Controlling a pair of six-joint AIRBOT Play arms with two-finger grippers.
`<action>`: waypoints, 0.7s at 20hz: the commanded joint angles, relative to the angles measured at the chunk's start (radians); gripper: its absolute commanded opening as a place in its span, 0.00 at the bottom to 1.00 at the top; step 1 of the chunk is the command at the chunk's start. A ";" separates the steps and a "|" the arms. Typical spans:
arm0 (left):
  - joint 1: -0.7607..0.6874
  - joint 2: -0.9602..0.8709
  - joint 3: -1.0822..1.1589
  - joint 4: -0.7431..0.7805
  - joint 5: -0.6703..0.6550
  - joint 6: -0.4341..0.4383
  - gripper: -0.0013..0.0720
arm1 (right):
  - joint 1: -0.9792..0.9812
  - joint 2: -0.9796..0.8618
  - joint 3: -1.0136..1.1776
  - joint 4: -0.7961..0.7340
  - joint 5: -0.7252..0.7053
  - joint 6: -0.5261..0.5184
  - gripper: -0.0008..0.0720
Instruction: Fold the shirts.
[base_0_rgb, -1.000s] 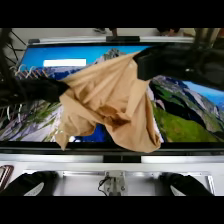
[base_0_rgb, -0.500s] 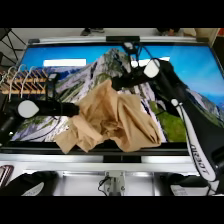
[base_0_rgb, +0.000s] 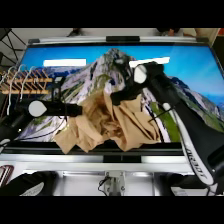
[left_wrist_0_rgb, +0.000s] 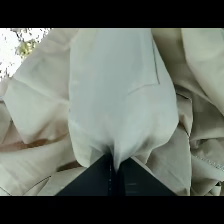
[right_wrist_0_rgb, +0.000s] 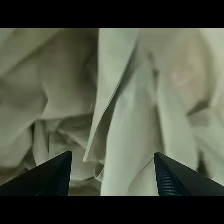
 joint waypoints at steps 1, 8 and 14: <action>0.000 -0.002 -0.001 0.000 -0.023 0.003 0.09 | 0.064 -0.090 -0.037 -0.045 0.046 0.030 0.88; 0.000 -0.002 -0.001 0.000 -0.038 0.002 0.09 | 0.063 -0.233 -0.037 -0.021 -0.053 0.034 0.88; 0.047 -0.001 0.034 0.003 -0.055 0.025 0.08 | 0.056 -0.146 0.042 -0.139 -0.026 -0.021 0.10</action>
